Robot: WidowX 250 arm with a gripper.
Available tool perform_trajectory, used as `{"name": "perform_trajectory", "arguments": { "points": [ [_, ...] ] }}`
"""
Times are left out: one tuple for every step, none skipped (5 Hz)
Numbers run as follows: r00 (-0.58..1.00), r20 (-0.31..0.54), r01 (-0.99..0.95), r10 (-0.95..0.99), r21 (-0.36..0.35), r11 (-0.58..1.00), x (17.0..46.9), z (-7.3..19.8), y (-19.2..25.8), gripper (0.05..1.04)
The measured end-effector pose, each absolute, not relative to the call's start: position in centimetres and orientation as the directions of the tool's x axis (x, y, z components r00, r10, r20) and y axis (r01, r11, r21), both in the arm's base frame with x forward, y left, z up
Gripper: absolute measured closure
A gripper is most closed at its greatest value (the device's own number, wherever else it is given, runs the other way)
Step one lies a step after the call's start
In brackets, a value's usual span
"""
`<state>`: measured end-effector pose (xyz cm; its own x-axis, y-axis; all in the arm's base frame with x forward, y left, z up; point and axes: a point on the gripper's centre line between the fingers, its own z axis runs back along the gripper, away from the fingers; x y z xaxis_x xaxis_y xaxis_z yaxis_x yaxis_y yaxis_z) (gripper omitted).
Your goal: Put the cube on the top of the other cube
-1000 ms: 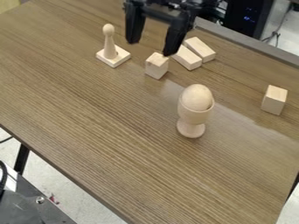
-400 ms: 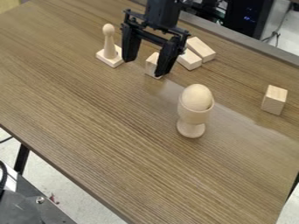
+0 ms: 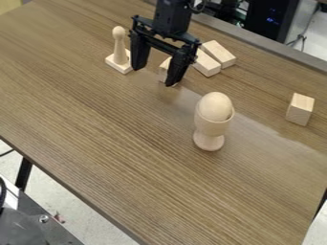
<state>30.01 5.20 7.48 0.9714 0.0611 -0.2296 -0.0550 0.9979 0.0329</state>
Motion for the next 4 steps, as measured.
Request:
{"name": "perform_trajectory", "arguments": {
  "points": [
    [0.974,-0.212,-0.070,0.078,0.045,0.997,30.23,7.40,5.87,0.083],
    [0.977,-0.196,-0.082,0.088,0.041,0.996,30.34,7.36,6.41,0.083],
    [0.977,-0.189,-0.095,0.098,0.027,0.995,30.45,7.30,6.63,0.083],
    [0.974,-0.207,-0.090,0.093,0.024,0.996,30.86,6.50,6.76,0.083]
  ]
}}
